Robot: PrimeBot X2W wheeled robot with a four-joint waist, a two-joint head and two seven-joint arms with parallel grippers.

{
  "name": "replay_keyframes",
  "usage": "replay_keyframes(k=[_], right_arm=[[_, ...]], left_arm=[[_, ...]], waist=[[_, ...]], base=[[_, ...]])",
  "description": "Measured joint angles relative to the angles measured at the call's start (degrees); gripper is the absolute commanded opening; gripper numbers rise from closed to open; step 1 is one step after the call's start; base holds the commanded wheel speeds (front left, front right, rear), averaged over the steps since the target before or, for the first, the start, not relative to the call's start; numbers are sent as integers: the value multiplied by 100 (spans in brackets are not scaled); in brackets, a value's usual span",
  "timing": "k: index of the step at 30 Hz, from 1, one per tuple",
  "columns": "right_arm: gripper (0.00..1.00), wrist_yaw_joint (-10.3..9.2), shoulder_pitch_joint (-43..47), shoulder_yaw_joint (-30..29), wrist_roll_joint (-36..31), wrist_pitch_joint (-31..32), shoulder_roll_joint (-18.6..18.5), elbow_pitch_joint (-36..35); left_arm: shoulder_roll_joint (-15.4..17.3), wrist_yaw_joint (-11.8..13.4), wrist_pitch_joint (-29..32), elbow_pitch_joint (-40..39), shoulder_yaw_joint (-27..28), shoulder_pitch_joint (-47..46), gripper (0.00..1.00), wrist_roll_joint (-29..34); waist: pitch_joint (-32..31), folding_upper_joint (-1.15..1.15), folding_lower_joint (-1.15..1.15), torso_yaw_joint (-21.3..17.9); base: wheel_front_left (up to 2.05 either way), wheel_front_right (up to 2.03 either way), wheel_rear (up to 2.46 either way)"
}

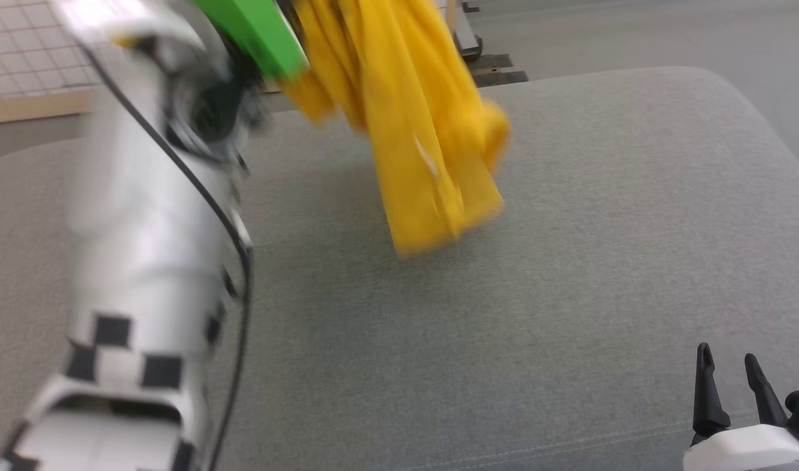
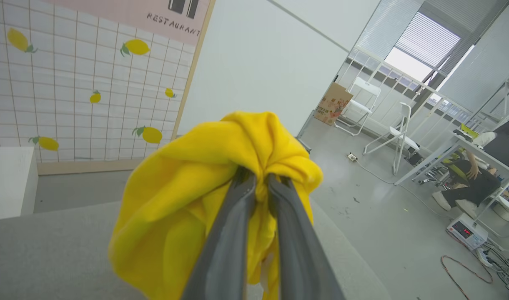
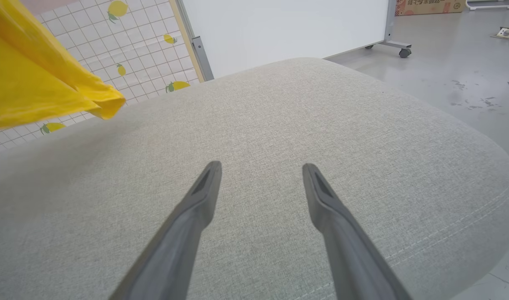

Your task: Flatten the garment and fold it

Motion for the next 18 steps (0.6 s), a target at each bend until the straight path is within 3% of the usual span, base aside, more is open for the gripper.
replay_keyframes(k=[11,18], right_arm=[[100,0,-1,109,27,0,1,0],[100,0,1,85,54,0,1,20]], left_arm=[[-194,-58,-201,762,-1451,2419,0,474],[-191,-79,9,1306,-1820,3024,0,653]], waist=[[52,0,0,-307],[86,0,0,-323]], base=[[0,0,0],[0,0,0]])
